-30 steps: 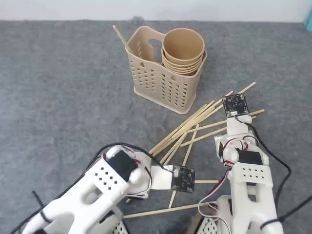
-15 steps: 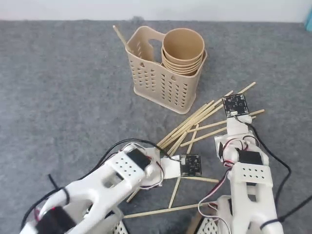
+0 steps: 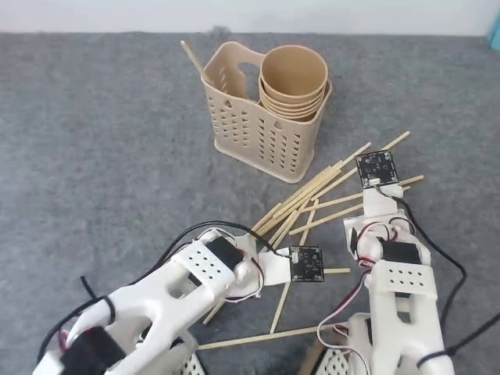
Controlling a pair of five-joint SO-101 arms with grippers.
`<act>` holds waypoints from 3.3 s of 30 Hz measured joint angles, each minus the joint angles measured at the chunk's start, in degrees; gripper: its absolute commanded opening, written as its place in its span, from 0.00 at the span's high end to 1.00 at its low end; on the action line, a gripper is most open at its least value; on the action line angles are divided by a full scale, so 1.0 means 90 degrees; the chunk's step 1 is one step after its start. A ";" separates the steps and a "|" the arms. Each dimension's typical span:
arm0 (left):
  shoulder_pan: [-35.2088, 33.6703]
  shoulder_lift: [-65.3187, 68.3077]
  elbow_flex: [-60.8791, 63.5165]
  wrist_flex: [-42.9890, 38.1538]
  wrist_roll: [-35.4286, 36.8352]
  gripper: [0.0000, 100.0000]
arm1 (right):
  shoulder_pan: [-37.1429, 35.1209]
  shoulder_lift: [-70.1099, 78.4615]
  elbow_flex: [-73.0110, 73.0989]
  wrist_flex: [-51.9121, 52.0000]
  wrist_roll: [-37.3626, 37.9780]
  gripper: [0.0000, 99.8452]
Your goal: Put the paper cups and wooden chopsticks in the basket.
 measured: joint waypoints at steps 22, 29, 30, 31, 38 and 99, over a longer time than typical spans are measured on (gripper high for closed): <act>-0.2061 -0.4249 0.0039 0.2764 -0.0283 0.99 | 0.0615 0.0000 0.0000 -0.0107 -0.0498 0.88; -0.3438 -0.5275 0.0068 0.1592 0.0547 0.99 | 0.1016 0.0000 0.0000 -0.0322 -0.0928 0.88; -0.3448 -0.5441 0.0098 0.1338 0.0850 0.99 | 0.1016 0.0000 0.0000 -0.0322 -0.0947 0.88; -0.3487 -0.5607 0.0166 0.1055 0.1192 0.99 | 0.1016 0.0000 0.0000 -0.0322 -0.0947 0.88; -0.3526 -0.7179 0.1309 -0.2305 0.4190 0.99 | 0.1016 0.0000 0.0000 -0.0322 -0.0947 0.88; -0.3194 -0.2432 -0.0420 -0.7648 0.5890 0.98 | 0.0821 0.0000 0.0000 -0.0508 -0.0830 0.88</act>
